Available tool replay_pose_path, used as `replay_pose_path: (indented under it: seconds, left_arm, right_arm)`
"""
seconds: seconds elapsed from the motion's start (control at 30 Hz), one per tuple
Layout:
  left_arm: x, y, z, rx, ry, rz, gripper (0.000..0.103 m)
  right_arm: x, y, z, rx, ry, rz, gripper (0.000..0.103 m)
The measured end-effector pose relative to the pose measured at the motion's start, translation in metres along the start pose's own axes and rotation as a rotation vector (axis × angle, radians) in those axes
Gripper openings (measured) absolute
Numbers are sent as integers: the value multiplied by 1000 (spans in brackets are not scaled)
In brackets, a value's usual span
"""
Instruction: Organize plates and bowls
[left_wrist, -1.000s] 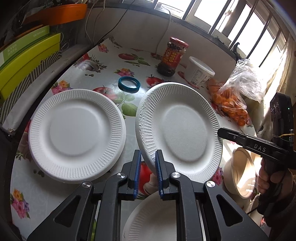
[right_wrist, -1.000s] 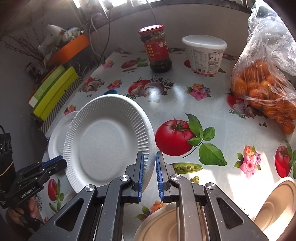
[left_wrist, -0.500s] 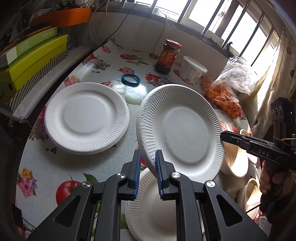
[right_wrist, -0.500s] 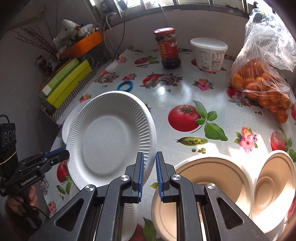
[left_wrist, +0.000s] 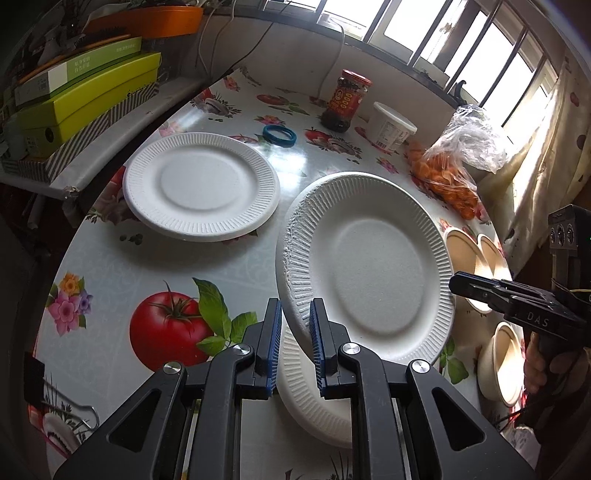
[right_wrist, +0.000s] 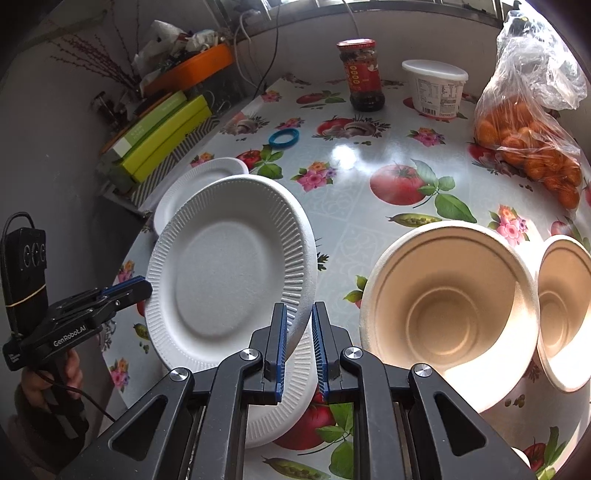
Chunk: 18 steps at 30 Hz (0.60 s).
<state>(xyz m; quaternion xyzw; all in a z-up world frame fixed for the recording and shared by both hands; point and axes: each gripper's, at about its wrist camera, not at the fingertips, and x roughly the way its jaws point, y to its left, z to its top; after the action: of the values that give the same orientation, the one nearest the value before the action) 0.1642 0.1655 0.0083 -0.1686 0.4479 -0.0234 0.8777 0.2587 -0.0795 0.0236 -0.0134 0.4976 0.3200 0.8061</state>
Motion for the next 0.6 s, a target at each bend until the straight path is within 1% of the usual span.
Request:
replay_pose_path:
  seconds: [0.17,0.6]
  left_arm:
    - [-3,2,-14,0,8,0,15]
    - [2,2,-34,5,53,3,15]
  right_arm:
    - [-1,6,-13,-16,19,-9,16]
    - [6,5,-41,-9,87,-24,16]
